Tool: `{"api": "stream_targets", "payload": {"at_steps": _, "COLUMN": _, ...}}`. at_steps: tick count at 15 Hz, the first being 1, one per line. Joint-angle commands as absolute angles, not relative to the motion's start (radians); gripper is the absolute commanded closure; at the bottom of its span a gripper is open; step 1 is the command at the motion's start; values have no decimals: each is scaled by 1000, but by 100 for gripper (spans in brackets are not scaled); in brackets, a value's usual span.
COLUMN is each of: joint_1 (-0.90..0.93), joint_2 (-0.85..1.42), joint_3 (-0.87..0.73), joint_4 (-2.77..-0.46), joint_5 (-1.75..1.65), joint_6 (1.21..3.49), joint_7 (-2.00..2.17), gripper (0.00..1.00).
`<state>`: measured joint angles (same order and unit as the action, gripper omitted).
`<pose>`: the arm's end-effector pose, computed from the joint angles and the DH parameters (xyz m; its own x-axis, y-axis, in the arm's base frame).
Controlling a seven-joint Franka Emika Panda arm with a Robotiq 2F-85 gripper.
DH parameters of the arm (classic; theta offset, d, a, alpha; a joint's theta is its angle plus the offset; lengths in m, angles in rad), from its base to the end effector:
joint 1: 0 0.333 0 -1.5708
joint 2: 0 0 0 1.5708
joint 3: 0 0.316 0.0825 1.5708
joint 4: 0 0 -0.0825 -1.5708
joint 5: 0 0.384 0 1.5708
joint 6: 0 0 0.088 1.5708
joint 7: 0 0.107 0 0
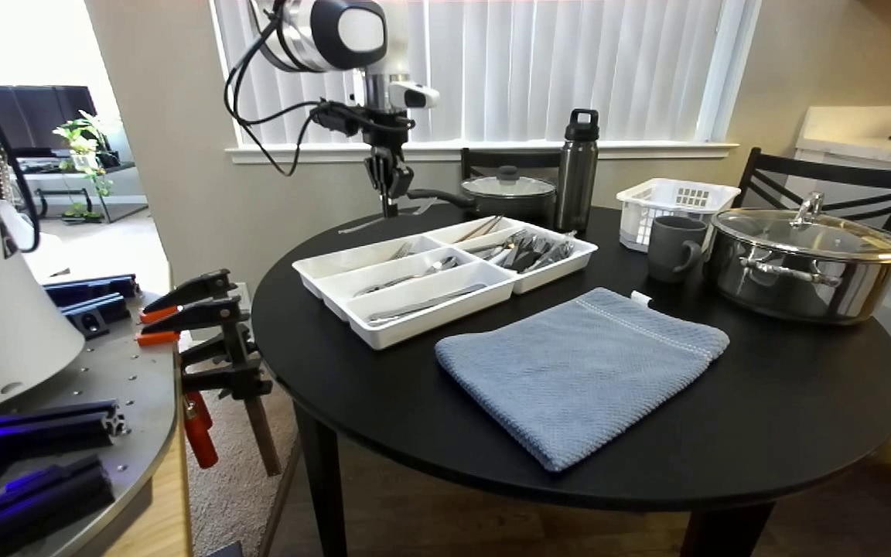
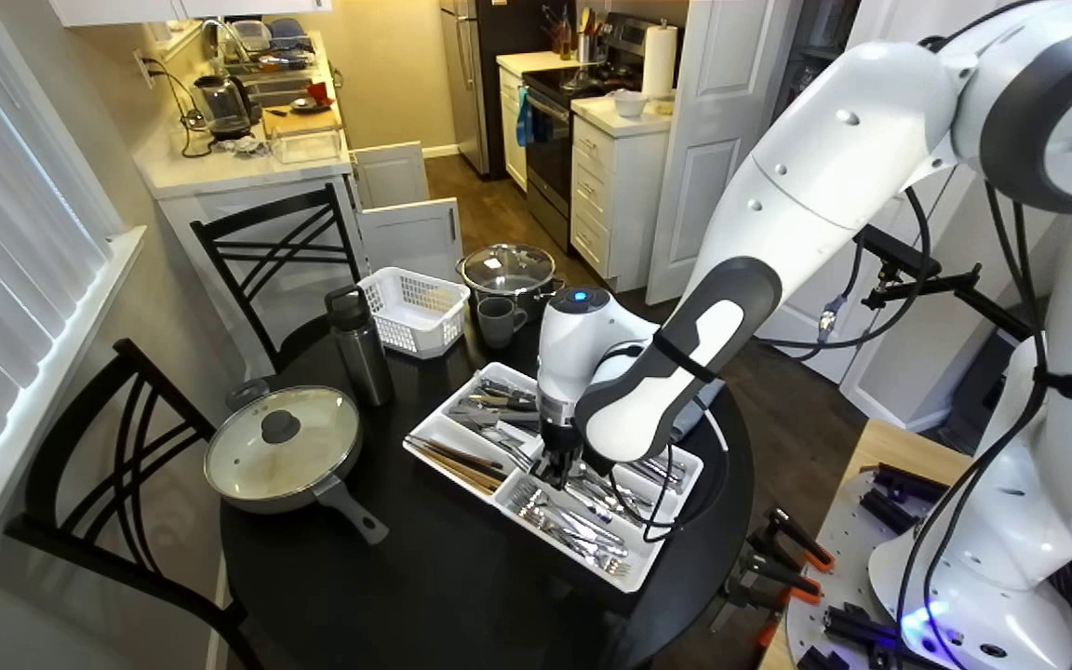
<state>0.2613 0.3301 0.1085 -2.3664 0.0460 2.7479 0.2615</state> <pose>0.4791 0.1858 0.1927 0.9977 0.0583 0.0353 0.0605 -0.9960 -0.0663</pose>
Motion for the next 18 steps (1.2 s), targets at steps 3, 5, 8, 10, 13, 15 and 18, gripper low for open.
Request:
{"api": "stream_targets", "payload": {"at_steps": 3, "joint_1": 154, "joint_2": 201, "joint_3": 59, "joint_4": -2430, "joint_5": 38, "joint_6": 2667, "joint_7": 183, "gripper": 99}}
{"api": "stream_targets", "payload": {"at_steps": 5, "joint_1": 96, "joint_2": 197, "joint_3": 31, "joint_4": -2426, "joint_5": 40, "joint_6": 2653, "joint_7": 119, "gripper": 99}}
{"api": "stream_targets", "payload": {"at_steps": 8, "joint_1": 12, "joint_2": 221, "joint_3": -35, "joint_4": -2390, "joint_5": 11, "joint_6": 2636, "joint_7": 37, "gripper": 99}}
{"api": "stream_targets", "payload": {"at_steps": 10, "joint_1": -37, "joint_2": 254, "joint_3": -72, "joint_4": -2355, "joint_5": -7, "joint_6": 2636, "joint_7": -9, "gripper": 99}}
{"api": "stream_targets", "payload": {"at_steps": 13, "joint_1": -77, "joint_2": 337, "joint_3": -122, "joint_4": -2288, "joint_5": -56, "joint_6": 2663, "joint_7": -24, "gripper": 99}}
{"api": "stream_targets", "payload": {"at_steps": 15, "joint_1": -89, "joint_2": 395, "joint_3": -135, "joint_4": -2249, "joint_5": -71, "joint_6": 2667, "joint_7": -16, "gripper": 99}}
{"api": "stream_targets", "payload": {"at_steps": 18, "joint_1": -90, "joint_2": 462, "joint_3": -135, "joint_4": -2212, "joint_5": -81, "joint_6": 2661, "joint_7": -17, "gripper": 99}}
